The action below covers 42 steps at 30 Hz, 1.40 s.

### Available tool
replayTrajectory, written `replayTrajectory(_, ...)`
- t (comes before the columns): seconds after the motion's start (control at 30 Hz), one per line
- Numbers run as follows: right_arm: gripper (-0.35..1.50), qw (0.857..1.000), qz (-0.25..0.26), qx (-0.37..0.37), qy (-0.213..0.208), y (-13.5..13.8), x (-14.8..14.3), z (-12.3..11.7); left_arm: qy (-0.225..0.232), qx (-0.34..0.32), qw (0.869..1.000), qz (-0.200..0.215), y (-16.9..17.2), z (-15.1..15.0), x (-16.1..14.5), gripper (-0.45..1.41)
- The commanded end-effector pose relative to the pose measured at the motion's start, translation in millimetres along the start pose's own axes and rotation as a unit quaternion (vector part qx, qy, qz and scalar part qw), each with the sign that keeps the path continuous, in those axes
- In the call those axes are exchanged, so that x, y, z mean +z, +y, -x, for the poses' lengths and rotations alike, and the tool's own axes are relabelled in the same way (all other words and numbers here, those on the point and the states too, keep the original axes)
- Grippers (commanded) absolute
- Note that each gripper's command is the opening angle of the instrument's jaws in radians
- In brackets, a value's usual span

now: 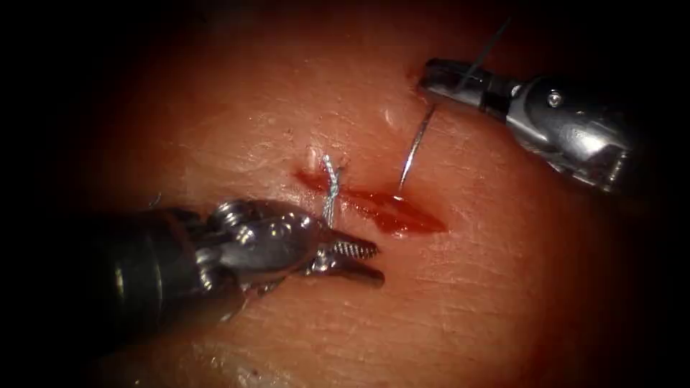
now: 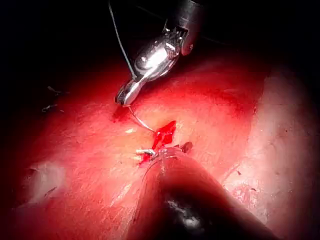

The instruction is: Wound Closure

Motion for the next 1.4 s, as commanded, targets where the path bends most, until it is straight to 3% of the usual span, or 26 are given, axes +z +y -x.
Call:
replayTrajectory(0.03, -0.35, 1.0, -0.001, 0.007, 0.002, -0.1, 0.9, 0.4, 0.001, 0.001, 1.0, 0.0, -0.4, -0.2, 0.7, 0.24)
replayTrajectory(0.63, -0.35, 0.99, -0.07, 0.12, -0.008, -3.3, 2.0, 1.8, -0.004, 0.004, 1.0, 0.004, -0.6, 0.2, -0.3, 0.24)
replayTrajectory(1.03, -0.35, 0.985, -0.097, 0.143, -0.027, -6.3, 1.1, 2.3, -0.002, 0.006, 1.0, 0.003, -0.9, 0.7, -1.4, 0.24)
replayTrajectory(1.4, -0.35, 0.964, -0.113, 0.235, -0.041, -10.1, 0.1, 2.8, -0.002, 0.005, 1.0, 0.002, -0.8, 0.6, -1.3, 0.24)
